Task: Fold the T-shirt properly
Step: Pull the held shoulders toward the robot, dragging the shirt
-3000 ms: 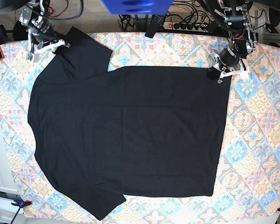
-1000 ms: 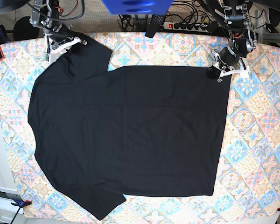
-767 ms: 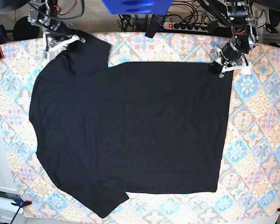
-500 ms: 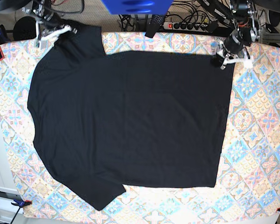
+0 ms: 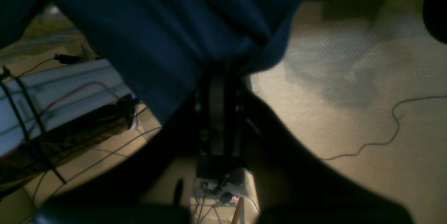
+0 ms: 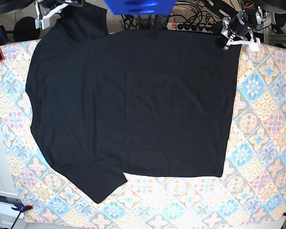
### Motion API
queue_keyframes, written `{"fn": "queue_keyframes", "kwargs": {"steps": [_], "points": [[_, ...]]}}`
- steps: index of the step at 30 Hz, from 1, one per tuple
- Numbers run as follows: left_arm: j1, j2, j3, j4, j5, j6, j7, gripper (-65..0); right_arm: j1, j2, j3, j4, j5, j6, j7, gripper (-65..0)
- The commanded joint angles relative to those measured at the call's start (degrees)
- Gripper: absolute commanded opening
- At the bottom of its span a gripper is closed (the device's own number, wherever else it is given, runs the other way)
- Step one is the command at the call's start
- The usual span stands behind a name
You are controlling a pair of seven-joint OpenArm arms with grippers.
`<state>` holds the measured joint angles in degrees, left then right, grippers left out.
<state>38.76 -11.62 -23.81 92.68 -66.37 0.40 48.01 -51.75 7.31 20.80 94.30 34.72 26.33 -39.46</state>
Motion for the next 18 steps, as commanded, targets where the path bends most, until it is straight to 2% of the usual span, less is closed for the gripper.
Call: {"fn": "queue_keyframes", "kwargs": {"steps": [1,7,14,18], "points": [[0.84,-0.65,-0.23,1.16,-0.58,-0.36,-0.14,-65.0,-0.96,0.38,0.52,0.69,0.4,0.35,0.47,-65.0],[0.84,-0.65,-0.49,1.34,-0.75,-0.36,-0.14,-65.0,-0.96,0.38,0.52,6.23,0.4,0.35,0.47,-65.0],[-2.5,-0.65,-0.49,6.61,-1.98,-0.36,-0.4,-65.0,-0.52,0.38,2.19,12.29,0.4,0.35,0.39,-65.0],[-6.54,-0.65,-0.49,6.7,-2.07,-0.36,-0.32,-65.0,5.37,0.47,2.81,14.4,0.4,0.35,0.12,-65.0]]}}
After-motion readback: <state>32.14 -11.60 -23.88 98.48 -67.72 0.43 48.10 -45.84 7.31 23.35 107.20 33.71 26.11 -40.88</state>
